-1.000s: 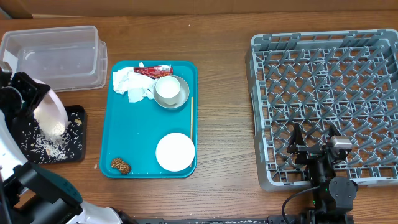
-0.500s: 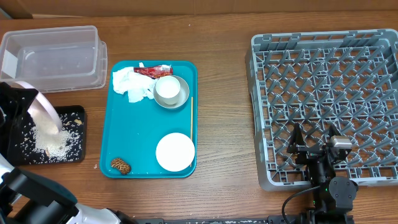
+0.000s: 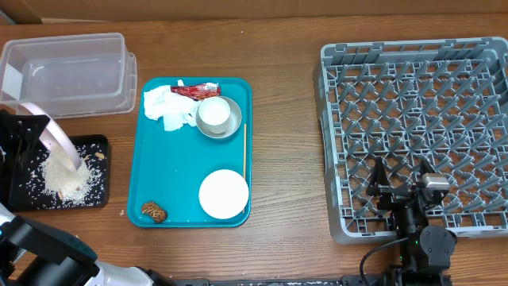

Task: Sort waste into correct bins and load items into the dishwasher
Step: 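Tilt the plate with the left gripper to dump rice onto black tray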

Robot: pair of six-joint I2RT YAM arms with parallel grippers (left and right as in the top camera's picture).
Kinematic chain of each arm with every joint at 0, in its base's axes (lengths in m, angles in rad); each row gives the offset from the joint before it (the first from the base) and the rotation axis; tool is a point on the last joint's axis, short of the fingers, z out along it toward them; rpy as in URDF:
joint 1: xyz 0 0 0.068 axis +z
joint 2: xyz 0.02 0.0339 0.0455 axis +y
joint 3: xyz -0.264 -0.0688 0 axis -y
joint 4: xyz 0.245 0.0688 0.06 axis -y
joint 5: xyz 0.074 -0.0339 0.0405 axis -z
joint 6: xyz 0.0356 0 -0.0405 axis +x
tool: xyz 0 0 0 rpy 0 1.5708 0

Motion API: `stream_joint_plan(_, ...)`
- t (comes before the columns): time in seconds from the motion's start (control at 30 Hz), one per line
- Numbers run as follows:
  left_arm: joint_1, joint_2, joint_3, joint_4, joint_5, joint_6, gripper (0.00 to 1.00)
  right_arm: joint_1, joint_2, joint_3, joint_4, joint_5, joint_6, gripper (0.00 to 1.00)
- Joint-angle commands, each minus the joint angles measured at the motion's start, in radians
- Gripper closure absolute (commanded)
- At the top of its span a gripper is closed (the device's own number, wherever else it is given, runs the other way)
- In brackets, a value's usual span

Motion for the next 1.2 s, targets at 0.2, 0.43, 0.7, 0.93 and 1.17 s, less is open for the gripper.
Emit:
stream_joint_plan(0.2,0.026,0.01,-0.096,-0.002,0.15,0.121,0.96,-0.006,-0.011,-0.01,0.007,-0.002,-0.015,0.0)
stream_joint_plan(0.43,0.06,0.01,-0.184,0.097,0.22,0.042,0.96,-0.006,-0.011,-0.01,0.007,-0.002,-0.015,0.0)
stream_joint_plan(0.7,0.136,0.01,-0.184,0.032,0.343,0.116,0.96,-0.006,-0.011,-0.01,0.007,-0.002,-0.015,0.0)
stream_joint_plan(0.93,0.162,0.01,-0.184,0.02,0.377,0.126,0.96,-0.006,-0.011,-0.01,0.007,-0.002,-0.015,0.0)
stream_joint_plan(1.17,0.162,0.01,-0.184,-0.012,0.439,0.118,0.96,-0.006,-0.011,-0.01,0.007,-0.002,-0.015,0.0)
